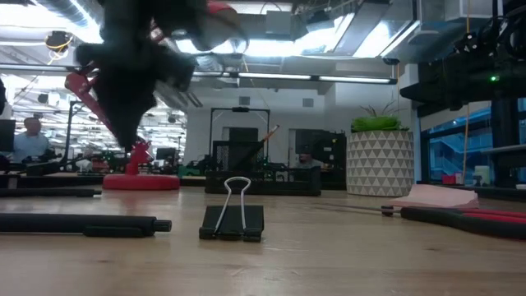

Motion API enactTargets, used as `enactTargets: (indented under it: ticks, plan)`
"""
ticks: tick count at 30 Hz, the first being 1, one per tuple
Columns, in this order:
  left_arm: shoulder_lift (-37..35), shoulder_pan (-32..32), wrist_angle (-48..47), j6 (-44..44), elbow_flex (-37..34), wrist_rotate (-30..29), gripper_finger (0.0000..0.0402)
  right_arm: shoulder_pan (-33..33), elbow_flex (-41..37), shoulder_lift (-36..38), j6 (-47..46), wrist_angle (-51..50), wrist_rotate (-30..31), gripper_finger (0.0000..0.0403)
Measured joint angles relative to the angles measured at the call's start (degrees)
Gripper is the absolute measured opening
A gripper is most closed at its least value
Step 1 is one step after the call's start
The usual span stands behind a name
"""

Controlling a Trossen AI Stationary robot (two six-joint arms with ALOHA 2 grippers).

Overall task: Pick and place office supplies into organizer
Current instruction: Put the top pen into the desk organizer

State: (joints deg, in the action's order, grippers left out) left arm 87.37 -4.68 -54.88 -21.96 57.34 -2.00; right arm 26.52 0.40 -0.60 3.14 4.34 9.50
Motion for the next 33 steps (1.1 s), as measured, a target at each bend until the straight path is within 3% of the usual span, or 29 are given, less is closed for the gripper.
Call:
enactTargets:
  ticks: [15,25,33]
  plan:
    - [0.0,-0.1,1.2,-6.0,-11.2,0.0,0.0119,0.0,0.0,0.0,0.0,0.0,0.0,0.0080]
    - [0.0,0.4,6.6,-6.0,-14.9,-2.6,0.0118,0.0,0.0,0.0,0.0,0.1,0.0,0.0080]
    - [0.0,4.5,7.3,-5.8,-15.0,-2.1,0.0109,0.0,0.0,0.0,0.1,0.1,0.0,0.0080]
